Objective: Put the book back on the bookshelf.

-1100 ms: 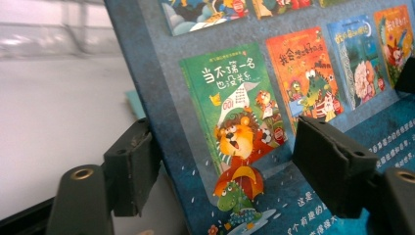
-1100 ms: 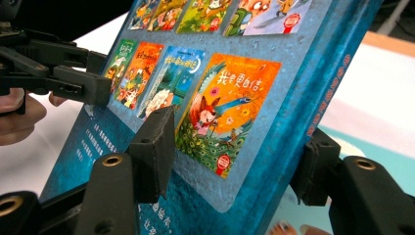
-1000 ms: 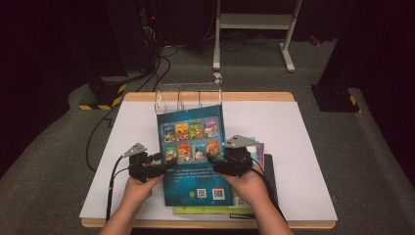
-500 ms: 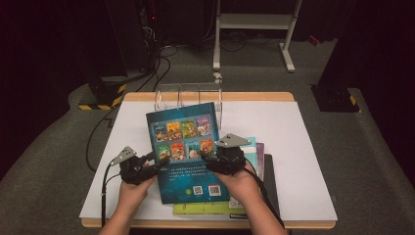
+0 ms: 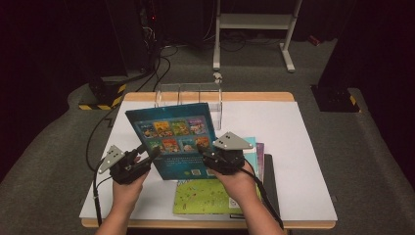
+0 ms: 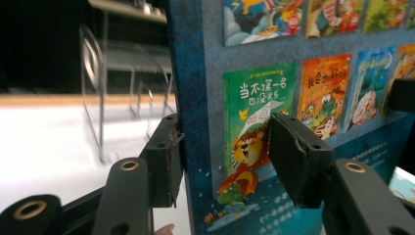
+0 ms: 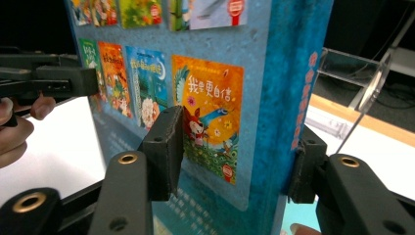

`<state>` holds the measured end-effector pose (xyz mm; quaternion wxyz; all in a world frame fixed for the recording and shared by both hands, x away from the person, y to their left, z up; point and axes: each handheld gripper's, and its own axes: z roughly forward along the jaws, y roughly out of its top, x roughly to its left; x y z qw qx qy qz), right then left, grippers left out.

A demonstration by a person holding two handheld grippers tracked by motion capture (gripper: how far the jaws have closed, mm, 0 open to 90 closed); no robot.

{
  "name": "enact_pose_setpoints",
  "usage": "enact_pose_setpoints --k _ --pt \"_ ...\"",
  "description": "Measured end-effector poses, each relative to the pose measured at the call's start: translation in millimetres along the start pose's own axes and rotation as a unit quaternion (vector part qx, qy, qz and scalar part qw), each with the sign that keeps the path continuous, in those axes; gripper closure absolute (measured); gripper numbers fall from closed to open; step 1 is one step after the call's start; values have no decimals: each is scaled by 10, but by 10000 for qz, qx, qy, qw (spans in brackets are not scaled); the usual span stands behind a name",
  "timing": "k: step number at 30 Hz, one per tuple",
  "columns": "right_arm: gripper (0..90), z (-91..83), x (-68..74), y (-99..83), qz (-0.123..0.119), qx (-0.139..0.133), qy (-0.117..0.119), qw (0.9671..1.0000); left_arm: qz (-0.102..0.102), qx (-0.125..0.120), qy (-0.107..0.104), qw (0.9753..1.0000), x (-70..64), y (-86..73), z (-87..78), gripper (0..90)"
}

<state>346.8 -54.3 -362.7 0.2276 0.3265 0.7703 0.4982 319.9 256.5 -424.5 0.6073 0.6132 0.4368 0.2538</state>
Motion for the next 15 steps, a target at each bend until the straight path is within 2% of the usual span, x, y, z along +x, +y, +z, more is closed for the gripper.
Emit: enact_pose_setpoints --k 4,9,12,15 --pt "487 2 42 35 -84 -94 22 9999 77 -231 27 9997 12 36 -44 482" --pt "482 46 46 76 -145 -174 -12 9997 132 -329 49 9994 65 63 -18 487" --pt "481 87 26 94 -185 -220 -61 9996 105 -261 11 9996 110 90 41 487" --pt "480 149 -19 94 -117 -229 -52 9997 221 -215 51 9995 154 122 90 486"
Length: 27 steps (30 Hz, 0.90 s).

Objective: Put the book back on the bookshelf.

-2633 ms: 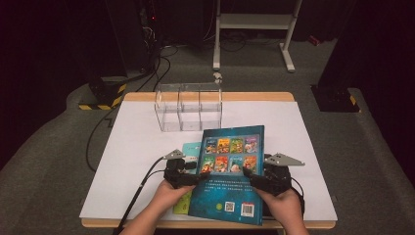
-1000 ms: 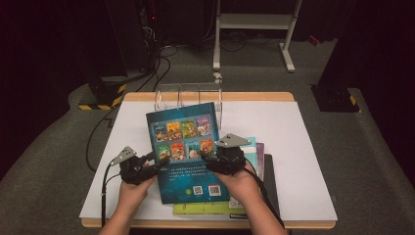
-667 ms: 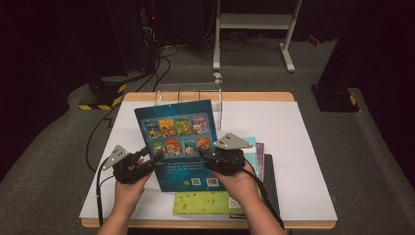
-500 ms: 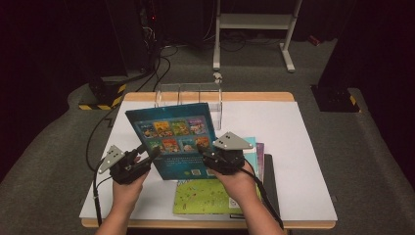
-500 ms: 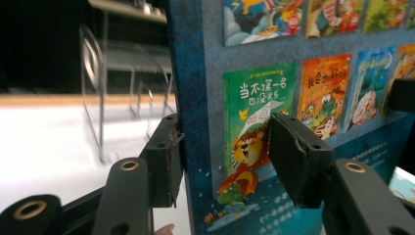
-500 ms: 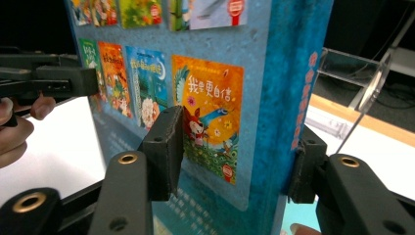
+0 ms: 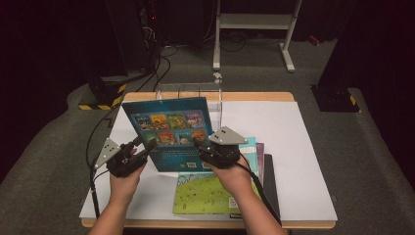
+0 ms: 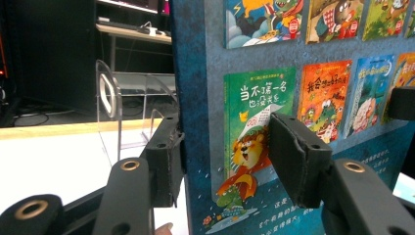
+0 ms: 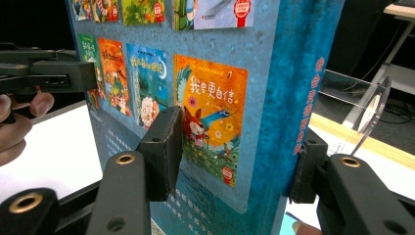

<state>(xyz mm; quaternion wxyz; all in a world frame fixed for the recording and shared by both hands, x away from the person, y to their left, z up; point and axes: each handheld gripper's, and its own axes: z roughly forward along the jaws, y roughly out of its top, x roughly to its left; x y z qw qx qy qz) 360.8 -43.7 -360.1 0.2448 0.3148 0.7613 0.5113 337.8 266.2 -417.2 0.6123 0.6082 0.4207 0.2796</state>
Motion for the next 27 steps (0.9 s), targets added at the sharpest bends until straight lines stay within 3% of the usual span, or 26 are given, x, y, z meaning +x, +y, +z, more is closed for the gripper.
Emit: enact_pose_setpoints --k 7,11,17,21,27 --pt "474 118 -46 -2 -76 -118 41 9999 104 -128 70 9998 61 -30 38 485" --pt "465 180 -42 -47 -121 -15 3 9999 110 -98 96 9998 86 -110 63 481" --pt "462 186 32 -65 -260 -14 -40 9997 4 -209 29 9998 128 -219 7 477" --pt "443 157 106 -74 -325 9 -54 9995 98 -234 -26 9997 110 -246 -68 472" --pt "452 69 93 -133 -220 -89 243 9994 127 -166 -28 9998 58 -242 -154 457"
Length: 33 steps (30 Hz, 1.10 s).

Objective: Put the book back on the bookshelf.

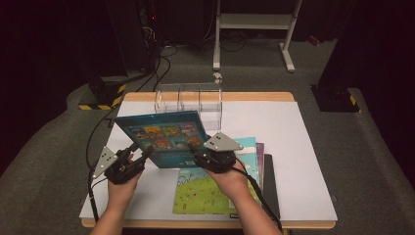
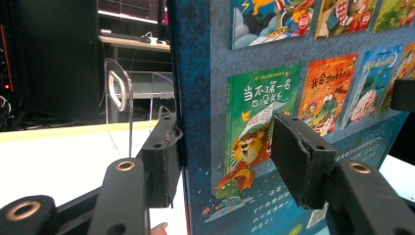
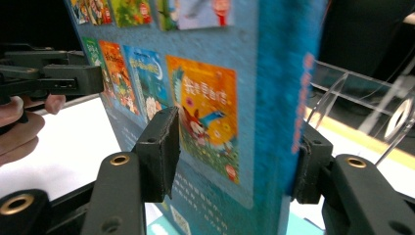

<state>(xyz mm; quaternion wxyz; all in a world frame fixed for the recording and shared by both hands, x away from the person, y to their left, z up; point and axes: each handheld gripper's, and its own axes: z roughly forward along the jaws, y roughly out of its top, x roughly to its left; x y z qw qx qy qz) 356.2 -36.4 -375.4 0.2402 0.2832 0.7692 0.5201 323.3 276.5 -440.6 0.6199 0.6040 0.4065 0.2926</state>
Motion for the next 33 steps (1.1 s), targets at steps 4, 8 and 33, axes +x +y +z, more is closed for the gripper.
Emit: enact_pose_setpoints --k 4,8,33 --pt "420 -1 -42 -49 160 151 120 9997 -49 67 30 10000 -30 23 -1 420" --pt "391 11 -120 -81 462 320 310 9979 -100 86 50 9999 -34 27 9 409" --pt "434 -14 -197 61 854 -263 656 9938 41 -8 67 10000 -2 -2 28 452"
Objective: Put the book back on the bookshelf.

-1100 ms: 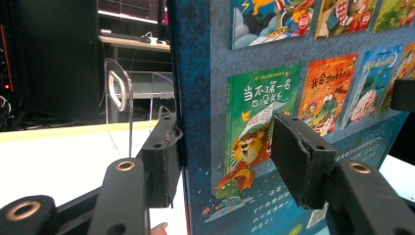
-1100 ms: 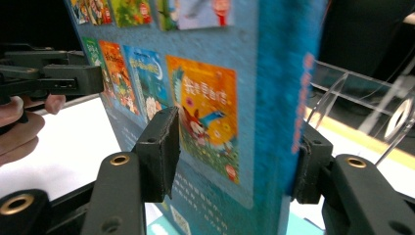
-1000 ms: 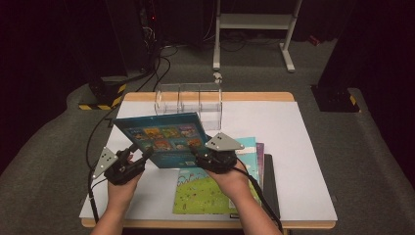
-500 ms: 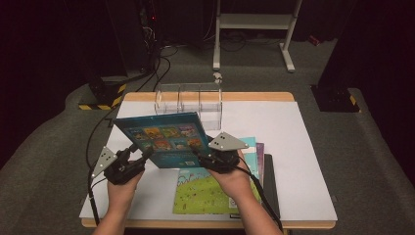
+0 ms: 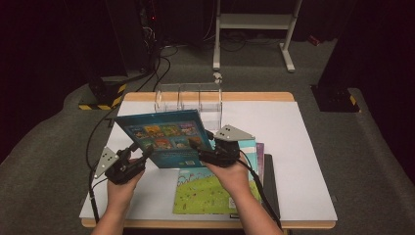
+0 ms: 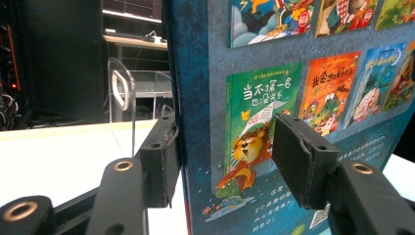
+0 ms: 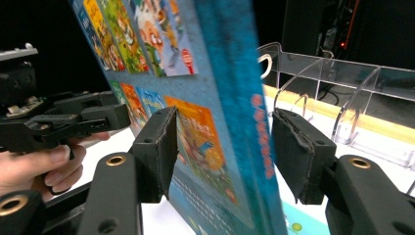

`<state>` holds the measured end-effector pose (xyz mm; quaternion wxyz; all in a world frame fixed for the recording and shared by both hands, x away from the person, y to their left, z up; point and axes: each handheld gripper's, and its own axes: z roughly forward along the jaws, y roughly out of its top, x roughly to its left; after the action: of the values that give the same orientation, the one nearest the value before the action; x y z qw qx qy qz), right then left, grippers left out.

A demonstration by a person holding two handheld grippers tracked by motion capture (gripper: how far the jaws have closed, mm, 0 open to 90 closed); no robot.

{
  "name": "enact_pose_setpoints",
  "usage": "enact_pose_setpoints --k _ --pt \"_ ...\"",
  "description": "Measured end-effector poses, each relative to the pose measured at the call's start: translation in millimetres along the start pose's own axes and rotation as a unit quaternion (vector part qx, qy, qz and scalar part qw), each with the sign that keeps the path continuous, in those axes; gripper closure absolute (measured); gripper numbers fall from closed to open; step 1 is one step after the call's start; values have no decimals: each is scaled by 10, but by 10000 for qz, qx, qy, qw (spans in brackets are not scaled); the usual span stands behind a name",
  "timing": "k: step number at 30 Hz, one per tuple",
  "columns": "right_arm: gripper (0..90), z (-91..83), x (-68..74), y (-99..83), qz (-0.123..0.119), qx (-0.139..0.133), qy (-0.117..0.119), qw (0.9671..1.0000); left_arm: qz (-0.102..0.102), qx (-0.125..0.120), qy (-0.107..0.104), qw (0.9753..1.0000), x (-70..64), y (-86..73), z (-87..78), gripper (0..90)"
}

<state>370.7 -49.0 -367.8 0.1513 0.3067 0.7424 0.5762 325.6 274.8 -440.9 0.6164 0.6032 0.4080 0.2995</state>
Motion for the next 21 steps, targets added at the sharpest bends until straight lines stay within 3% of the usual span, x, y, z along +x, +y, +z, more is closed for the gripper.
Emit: enact_pose_setpoints --k 7,13,15,21 --pt "472 108 51 -16 -283 319 -126 9990 -143 69 -25 9999 21 19 28 448" --pt "422 158 90 -43 -376 435 -202 9981 -212 181 19 9996 14 55 45 433" --pt "479 157 102 -51 -627 493 -287 9964 -247 190 10 9995 7 58 35 426" --pt "545 99 107 -67 -819 472 -47 9955 -225 201 77 9995 -18 54 34 394"
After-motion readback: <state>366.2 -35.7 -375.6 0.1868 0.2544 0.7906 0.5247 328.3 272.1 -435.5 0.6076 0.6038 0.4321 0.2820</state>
